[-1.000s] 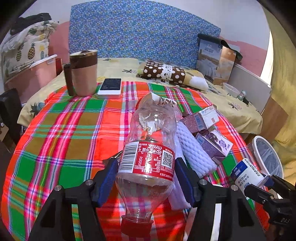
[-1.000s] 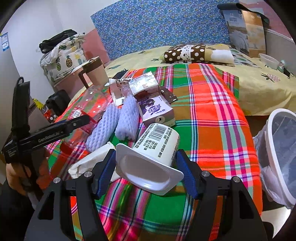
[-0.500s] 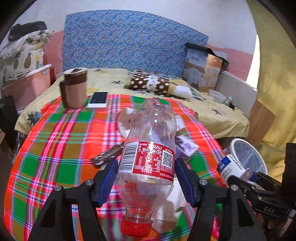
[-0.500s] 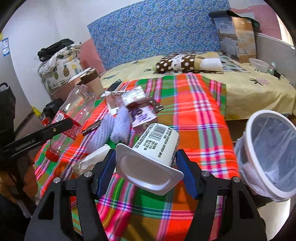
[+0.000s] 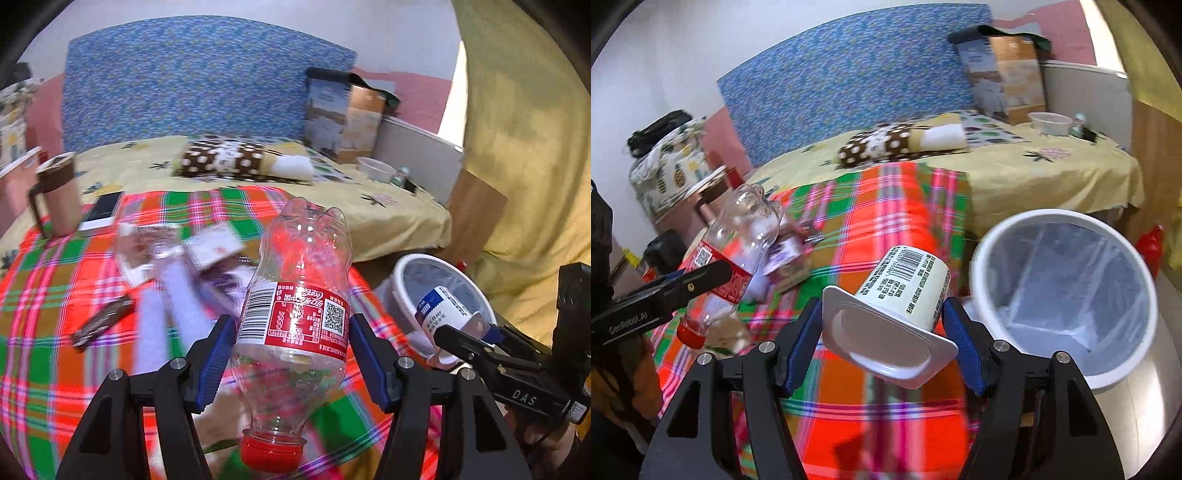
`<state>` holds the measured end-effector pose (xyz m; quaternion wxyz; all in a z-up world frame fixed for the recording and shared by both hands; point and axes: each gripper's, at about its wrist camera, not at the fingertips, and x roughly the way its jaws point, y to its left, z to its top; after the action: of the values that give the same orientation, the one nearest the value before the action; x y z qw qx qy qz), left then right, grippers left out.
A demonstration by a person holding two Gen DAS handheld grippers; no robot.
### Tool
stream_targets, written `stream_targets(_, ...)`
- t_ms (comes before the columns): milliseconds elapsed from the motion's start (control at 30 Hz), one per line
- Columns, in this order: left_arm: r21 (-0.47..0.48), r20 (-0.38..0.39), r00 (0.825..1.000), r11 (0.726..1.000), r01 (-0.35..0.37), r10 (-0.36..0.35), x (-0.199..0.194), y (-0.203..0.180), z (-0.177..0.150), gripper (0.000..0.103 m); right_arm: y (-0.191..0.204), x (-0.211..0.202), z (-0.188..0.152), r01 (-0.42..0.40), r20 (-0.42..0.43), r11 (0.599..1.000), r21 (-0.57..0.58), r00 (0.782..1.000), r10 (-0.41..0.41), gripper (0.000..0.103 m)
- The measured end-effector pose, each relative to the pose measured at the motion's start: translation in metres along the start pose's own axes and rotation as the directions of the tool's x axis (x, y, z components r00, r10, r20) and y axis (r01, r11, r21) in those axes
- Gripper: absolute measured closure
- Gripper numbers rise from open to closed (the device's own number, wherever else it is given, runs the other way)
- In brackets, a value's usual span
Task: Collect trash
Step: 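Carry bottle and yogurt cup over the white bin and open both grippers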
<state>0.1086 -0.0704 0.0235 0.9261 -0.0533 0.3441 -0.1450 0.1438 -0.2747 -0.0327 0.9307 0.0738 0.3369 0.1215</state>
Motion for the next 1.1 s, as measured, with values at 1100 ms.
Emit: stream_targets(1100,0.215,-0.214,0.948,0.935,0.282,-0.236,0.141,-0.166,0.006,0.039,-0.122,-0.009,-0.014,0.228,-0.06,0.956,0.186,0.974,-0.22,0.035)
